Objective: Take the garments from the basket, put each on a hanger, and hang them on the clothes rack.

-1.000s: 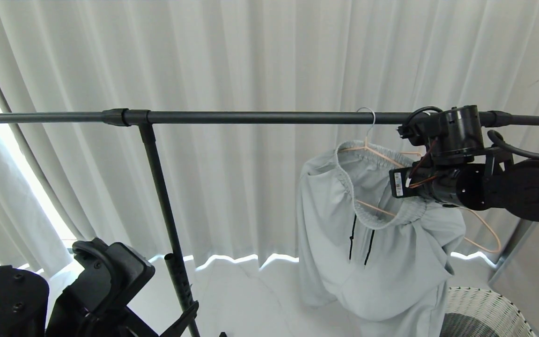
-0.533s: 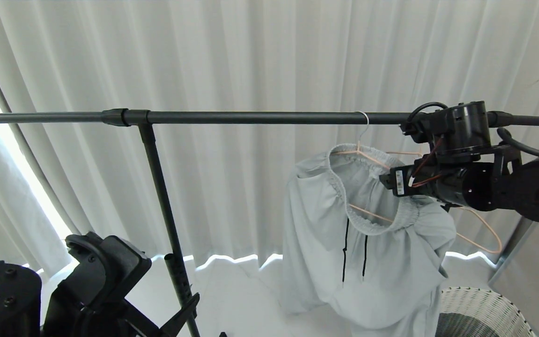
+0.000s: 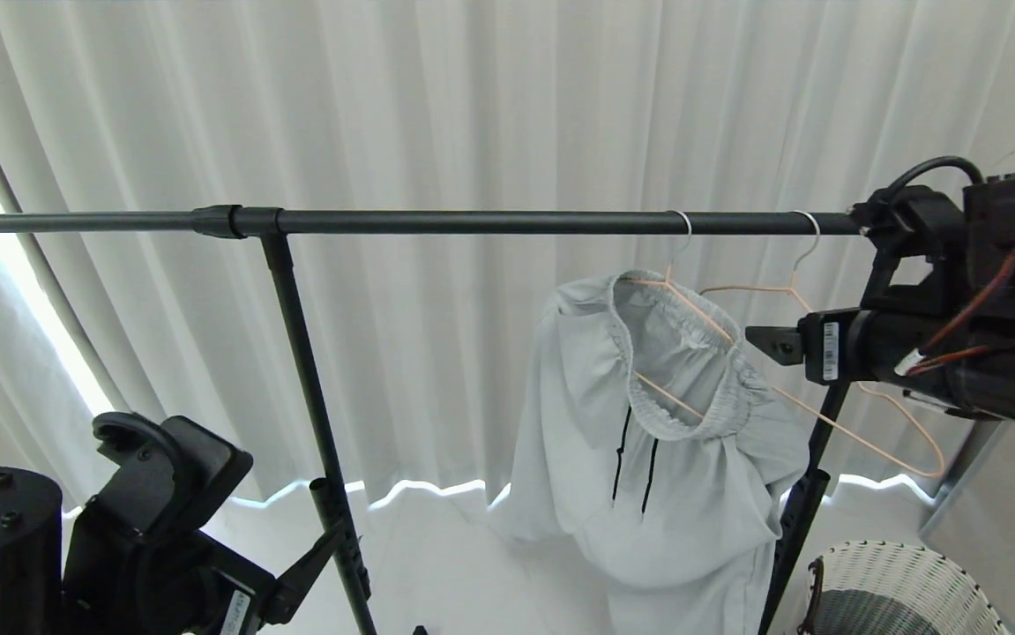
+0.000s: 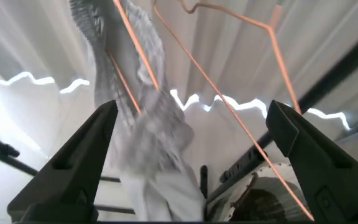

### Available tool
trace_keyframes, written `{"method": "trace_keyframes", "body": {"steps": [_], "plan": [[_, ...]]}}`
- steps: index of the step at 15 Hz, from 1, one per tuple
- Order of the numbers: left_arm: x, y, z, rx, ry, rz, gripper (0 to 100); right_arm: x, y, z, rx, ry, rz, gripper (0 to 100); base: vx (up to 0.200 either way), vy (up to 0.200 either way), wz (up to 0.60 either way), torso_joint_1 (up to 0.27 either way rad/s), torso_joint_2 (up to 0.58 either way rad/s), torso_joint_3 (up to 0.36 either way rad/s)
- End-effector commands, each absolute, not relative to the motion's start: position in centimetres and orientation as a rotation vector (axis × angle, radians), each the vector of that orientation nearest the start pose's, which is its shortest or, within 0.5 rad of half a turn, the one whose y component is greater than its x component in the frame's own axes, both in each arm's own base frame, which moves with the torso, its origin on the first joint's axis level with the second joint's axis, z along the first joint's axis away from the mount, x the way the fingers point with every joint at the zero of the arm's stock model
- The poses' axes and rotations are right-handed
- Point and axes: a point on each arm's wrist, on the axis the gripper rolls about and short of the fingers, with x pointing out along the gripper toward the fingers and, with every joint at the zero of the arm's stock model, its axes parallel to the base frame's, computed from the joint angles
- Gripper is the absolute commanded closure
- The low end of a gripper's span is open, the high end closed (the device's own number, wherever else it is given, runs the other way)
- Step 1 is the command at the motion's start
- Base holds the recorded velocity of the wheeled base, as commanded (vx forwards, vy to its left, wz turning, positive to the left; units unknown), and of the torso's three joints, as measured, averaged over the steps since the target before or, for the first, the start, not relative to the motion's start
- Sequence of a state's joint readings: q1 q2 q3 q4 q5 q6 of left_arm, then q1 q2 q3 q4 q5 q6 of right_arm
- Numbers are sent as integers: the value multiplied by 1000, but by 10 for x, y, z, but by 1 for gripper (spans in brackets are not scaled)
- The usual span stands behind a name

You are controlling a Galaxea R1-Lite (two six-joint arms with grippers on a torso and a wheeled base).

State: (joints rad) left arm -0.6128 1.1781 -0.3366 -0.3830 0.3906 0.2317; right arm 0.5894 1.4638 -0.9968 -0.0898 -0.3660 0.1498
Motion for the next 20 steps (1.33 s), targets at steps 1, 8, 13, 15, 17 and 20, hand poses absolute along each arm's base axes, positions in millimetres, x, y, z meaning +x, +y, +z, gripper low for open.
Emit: {"method": "trace_keyframes", "body": {"steps": [1,8,13,15,17,20], "plan": [[127,-67,156,426,368,-199,0,184,105,253,-56,316,175,0,0,0,0,0,0,0],[136,-18,163,341,393,152,0,156,40,232,-331,335,-24,0,0,0,0,0,0,0],[135,-13,163,332,396,187,0,148,31,230,-324,332,-72,0,-120,0,0,5,0,1],[135,-13,162,331,397,185,0,147,26,228,-321,341,-98,0,-200,0,0,0,-2,5],[135,-13,163,331,395,188,0,145,23,226,-322,347,-114,0,-200,0,0,-2,-5,5],[135,-12,162,332,399,195,0,138,19,217,-341,368,-130,0,-200,0,0,5,2,4]]}}
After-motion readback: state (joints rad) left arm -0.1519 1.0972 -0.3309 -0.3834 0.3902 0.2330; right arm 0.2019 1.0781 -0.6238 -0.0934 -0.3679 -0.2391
